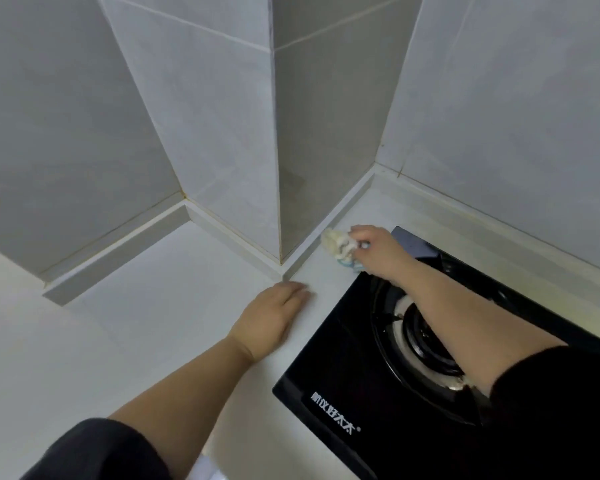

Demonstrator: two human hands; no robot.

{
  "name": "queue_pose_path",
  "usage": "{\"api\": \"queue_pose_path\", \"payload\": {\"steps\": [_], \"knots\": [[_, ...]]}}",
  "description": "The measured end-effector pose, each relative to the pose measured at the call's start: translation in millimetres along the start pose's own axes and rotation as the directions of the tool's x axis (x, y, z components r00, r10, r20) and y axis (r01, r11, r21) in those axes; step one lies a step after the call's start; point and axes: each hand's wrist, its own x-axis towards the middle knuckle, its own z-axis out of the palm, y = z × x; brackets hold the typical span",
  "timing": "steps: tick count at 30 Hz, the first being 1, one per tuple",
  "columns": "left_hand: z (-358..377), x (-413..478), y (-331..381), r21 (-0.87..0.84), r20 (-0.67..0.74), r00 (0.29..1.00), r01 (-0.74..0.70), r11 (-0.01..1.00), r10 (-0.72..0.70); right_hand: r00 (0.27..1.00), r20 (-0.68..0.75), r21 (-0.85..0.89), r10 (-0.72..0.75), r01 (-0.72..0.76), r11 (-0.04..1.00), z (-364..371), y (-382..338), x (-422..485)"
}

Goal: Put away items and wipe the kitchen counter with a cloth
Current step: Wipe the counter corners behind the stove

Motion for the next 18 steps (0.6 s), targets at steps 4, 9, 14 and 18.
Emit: {"api": "queue_pose_path", "payload": {"steps": [4,9,14,18], "knots": [[11,62,23,-0.050,0.105,0.992,-0.061,0.997,0.066,0.954,-0.266,0.155,0.139,-0.100,0.983,-49,24,10],[40,130,26,-0.050,0.182,0.982,0.061,0.997,-0.051,0.870,-0.428,0.169,0.243,-0.187,0.968,-97,63,14],[64,184,12,0.031,0.243,0.967,0.074,0.997,-0.079,0.867,-0.430,0.208,0.250,-0.175,0.962,-126,83,26],[70,194,10,0.127,0.290,0.952,0.066,0.990,-0.101,0.944,-0.301,0.070,0.135,-0.119,0.990,-119,79,60]]}}
